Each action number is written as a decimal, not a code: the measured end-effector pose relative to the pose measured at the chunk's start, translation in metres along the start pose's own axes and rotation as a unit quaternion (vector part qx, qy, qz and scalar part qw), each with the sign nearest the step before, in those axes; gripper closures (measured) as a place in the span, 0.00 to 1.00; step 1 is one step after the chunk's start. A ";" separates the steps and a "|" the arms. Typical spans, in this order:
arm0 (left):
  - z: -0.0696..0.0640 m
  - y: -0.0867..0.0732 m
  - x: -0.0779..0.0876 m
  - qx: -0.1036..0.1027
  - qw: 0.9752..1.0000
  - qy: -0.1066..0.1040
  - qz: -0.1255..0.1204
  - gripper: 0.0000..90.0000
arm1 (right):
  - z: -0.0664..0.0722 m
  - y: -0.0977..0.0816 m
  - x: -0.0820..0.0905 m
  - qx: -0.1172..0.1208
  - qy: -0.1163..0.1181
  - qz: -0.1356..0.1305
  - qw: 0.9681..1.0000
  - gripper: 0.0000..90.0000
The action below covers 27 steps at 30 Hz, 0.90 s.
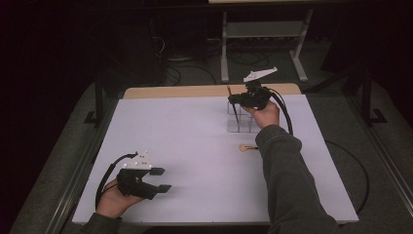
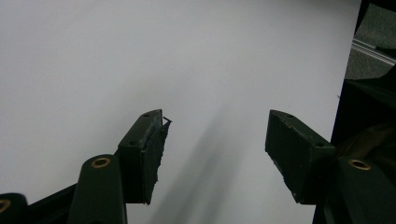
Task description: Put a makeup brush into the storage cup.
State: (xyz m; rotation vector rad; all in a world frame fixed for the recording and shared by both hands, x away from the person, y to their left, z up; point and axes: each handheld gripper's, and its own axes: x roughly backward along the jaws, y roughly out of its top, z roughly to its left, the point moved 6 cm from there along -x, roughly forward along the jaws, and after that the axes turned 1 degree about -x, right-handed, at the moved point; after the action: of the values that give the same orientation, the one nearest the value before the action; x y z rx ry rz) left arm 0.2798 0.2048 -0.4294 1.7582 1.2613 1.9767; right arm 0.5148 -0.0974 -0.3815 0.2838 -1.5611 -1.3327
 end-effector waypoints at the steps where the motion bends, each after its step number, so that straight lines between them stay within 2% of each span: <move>1: 0.000 0.000 0.000 0.000 1.000 0.000 0.001 0.41 | -0.001 -0.001 0.000 0.004 -0.003 0.000 1.000 0.91; 7: 0.000 0.000 0.000 -0.003 1.000 0.000 0.002 0.41 | -0.001 -0.006 -0.002 0.002 -0.007 0.004 1.000 0.90; 12: 0.000 0.000 0.000 -0.002 1.000 0.000 0.002 0.41 | -0.002 -0.008 -0.001 -0.015 -0.014 0.006 1.000 0.82; 20: 0.000 0.001 0.001 0.002 1.000 0.000 -0.003 0.41 | 0.000 -0.010 0.006 -0.016 -0.010 0.001 1.000 0.80; 21: 0.001 0.000 0.001 -0.006 1.000 0.001 0.001 0.41 | 0.001 -0.011 0.007 -0.018 -0.011 0.003 1.000 0.79; 27: 0.001 0.001 0.001 -0.004 1.000 0.001 0.000 0.41 | 0.001 -0.015 0.012 -0.022 -0.005 0.002 1.000 0.75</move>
State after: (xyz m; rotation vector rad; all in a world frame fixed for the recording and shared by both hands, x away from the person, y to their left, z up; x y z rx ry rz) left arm 0.2811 0.2058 -0.4284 1.7531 1.2517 1.9806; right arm 0.5021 -0.1107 -0.3872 0.2456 -1.5385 -1.3655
